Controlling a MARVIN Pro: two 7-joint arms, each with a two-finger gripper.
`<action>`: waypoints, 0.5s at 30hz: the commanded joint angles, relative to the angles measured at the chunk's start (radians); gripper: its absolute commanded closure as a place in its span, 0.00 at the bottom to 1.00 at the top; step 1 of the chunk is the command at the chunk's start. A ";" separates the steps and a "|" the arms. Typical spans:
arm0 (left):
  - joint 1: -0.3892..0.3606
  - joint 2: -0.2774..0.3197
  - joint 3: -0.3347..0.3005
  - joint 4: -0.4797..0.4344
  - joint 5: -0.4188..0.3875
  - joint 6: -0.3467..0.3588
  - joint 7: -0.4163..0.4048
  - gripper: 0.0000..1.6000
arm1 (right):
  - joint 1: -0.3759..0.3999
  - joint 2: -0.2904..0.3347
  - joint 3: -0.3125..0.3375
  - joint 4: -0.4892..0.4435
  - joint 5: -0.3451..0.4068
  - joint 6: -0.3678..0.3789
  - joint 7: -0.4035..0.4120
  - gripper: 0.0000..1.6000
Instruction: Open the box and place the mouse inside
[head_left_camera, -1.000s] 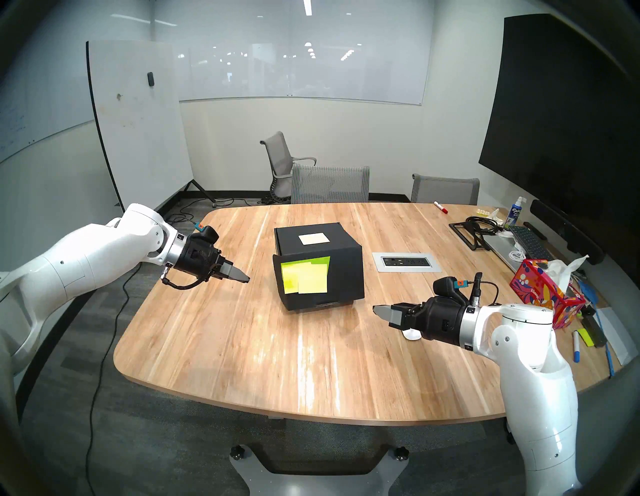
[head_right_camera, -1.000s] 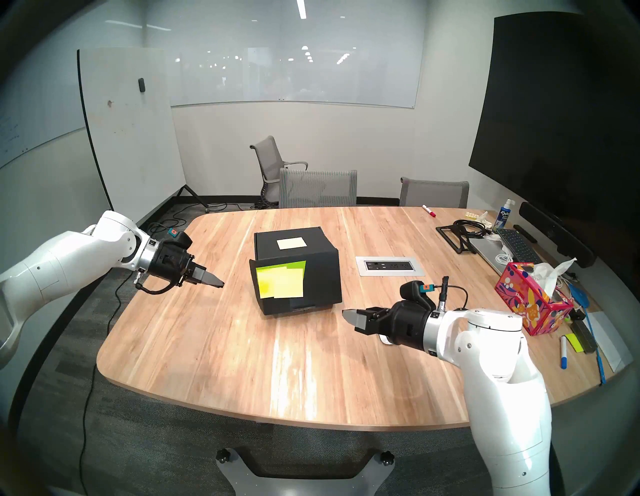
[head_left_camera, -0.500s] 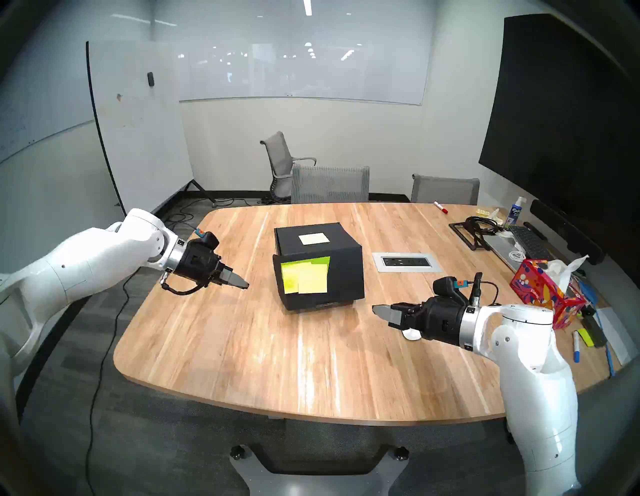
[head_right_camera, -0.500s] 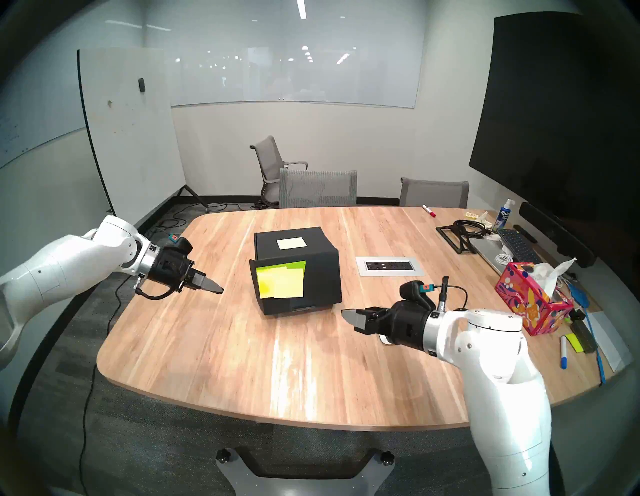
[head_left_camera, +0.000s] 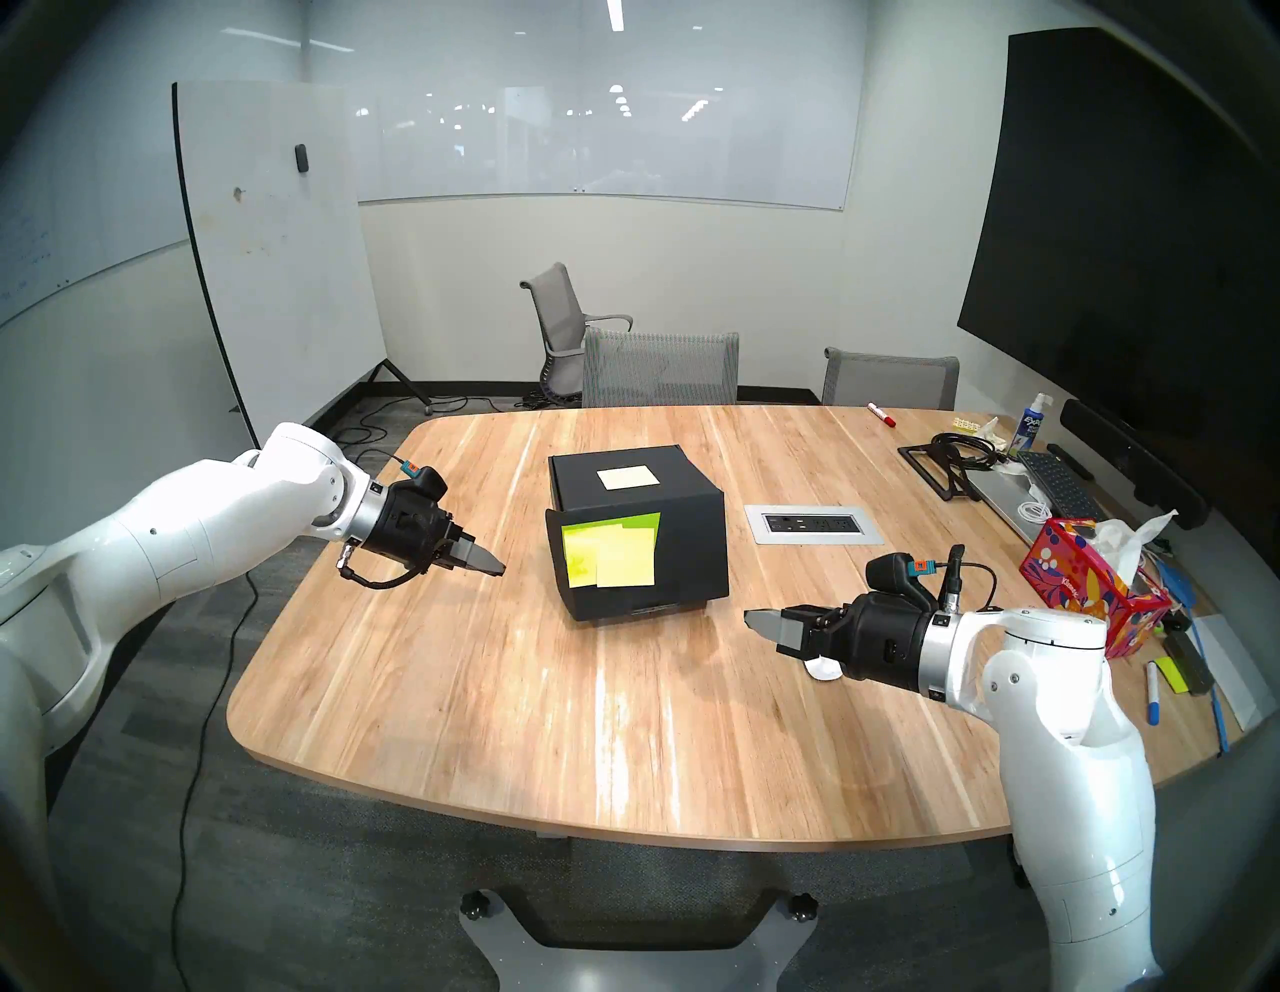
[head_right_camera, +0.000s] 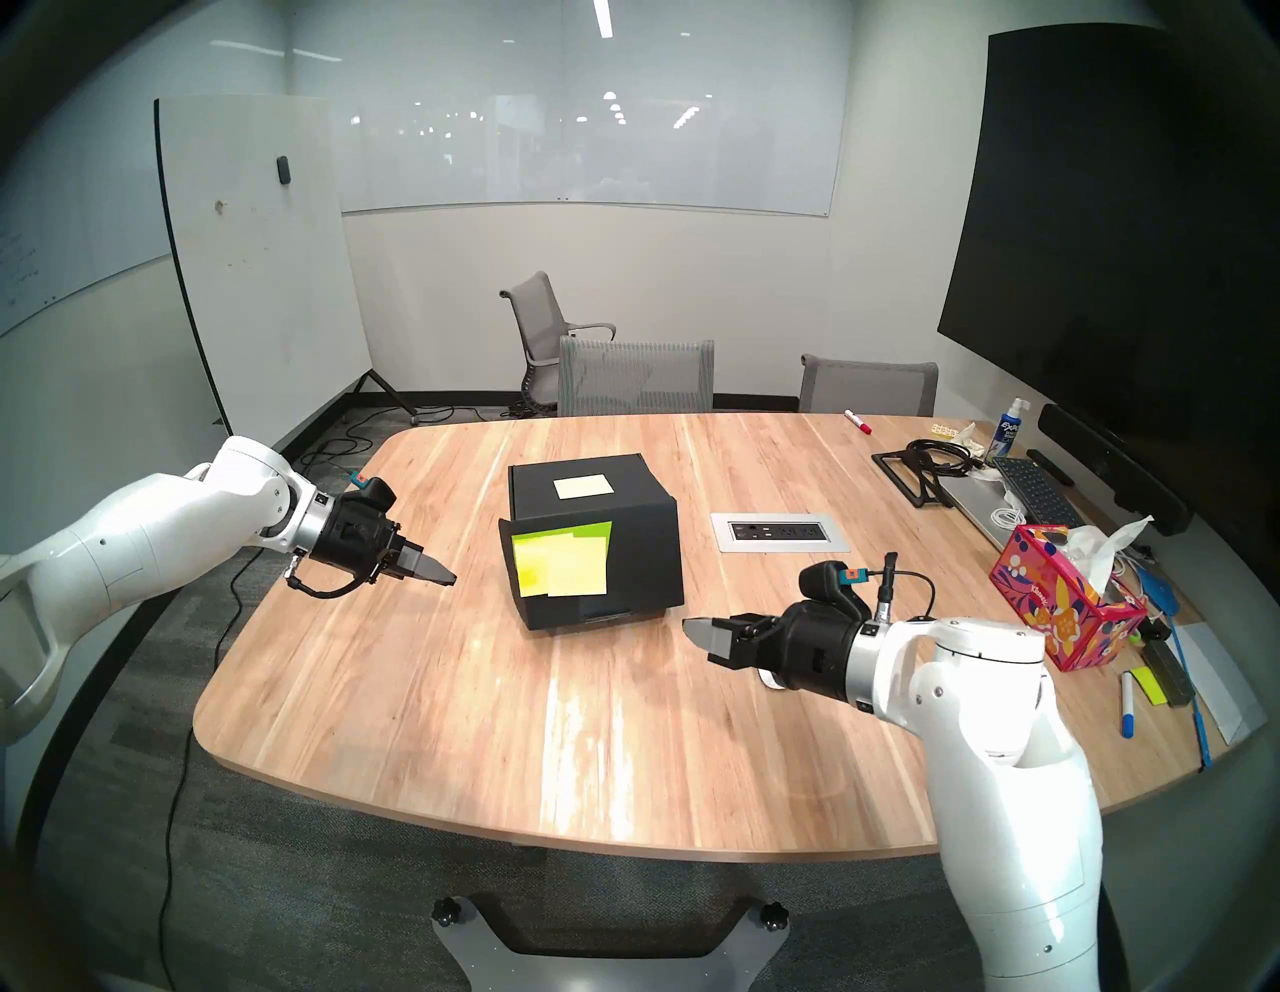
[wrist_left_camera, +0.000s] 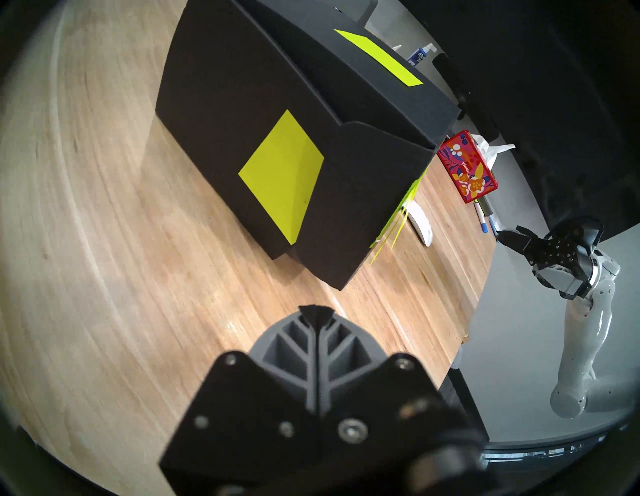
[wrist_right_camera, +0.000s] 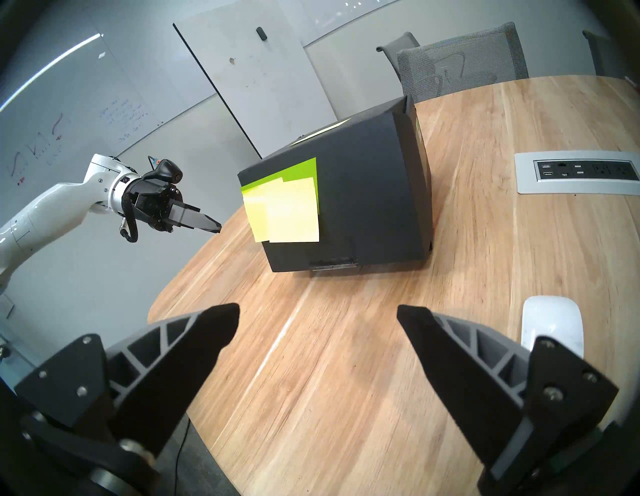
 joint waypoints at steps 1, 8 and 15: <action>-0.013 -0.010 -0.006 -0.006 0.002 -0.008 -0.016 1.00 | 0.008 0.001 -0.001 -0.021 0.007 -0.003 0.002 0.00; -0.014 -0.011 -0.004 -0.005 0.002 -0.010 -0.018 1.00 | 0.008 0.001 -0.001 -0.021 0.007 -0.003 0.002 0.00; -0.015 -0.011 -0.003 -0.004 0.003 -0.010 -0.019 1.00 | 0.008 0.001 -0.001 -0.021 0.007 -0.003 0.003 0.00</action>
